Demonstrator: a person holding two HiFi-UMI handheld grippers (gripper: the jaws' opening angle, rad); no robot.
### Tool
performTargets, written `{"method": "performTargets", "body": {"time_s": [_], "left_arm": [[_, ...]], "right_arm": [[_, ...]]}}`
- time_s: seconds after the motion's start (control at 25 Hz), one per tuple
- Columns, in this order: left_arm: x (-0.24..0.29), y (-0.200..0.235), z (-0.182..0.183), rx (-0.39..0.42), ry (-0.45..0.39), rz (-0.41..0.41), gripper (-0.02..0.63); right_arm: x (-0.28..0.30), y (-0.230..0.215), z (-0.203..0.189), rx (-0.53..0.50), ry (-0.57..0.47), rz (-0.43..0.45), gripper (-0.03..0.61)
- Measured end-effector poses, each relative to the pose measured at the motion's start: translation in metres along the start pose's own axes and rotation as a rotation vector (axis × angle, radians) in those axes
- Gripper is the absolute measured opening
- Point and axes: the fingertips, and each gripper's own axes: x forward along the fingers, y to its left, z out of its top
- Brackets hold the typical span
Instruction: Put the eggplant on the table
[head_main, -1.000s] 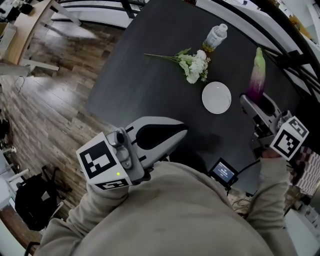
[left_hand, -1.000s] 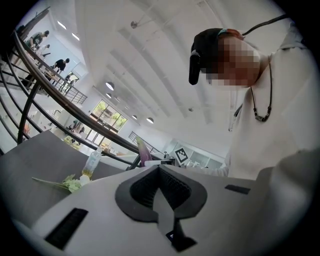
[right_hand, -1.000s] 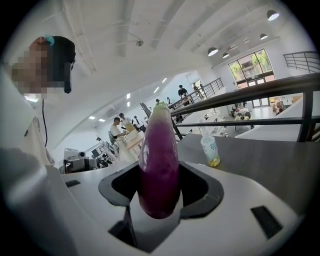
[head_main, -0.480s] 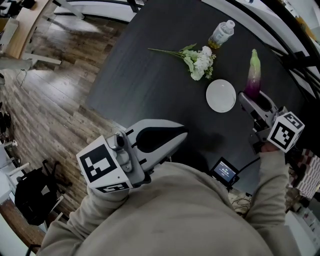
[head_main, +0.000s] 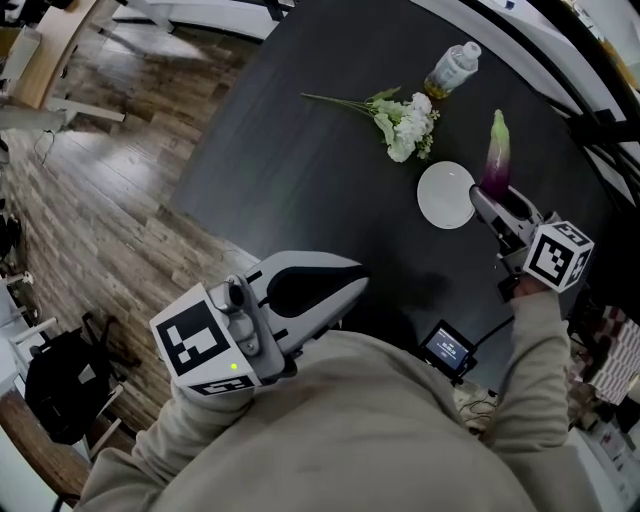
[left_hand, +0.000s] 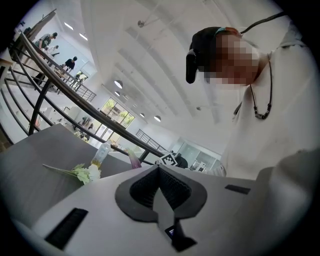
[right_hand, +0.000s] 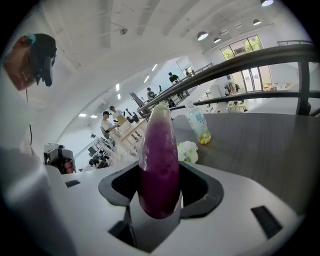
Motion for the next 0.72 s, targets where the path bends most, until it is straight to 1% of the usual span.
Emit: {"method": "performTargets", "body": {"time_s": [0.36,0.56,0.72], "left_arm": [[-0.011,0.001,-0.004,-0.009,-0.017,0.025,0.005],[-0.017,0.000,-0.005,-0.015,-0.025,0.041,0.005],[-0.019,0.001,-0.007,-0.016,-0.029,0.047,0.005]], "right_arm": [[0.029,-0.039,-0.038,0.024,0.115,-0.070,0.241],[0.047,-0.071,-0.070,0.023,0.208,-0.152,0.241],[0.054,-0.093,-0.088,0.036,0.250,-0.208,0.241]]}}
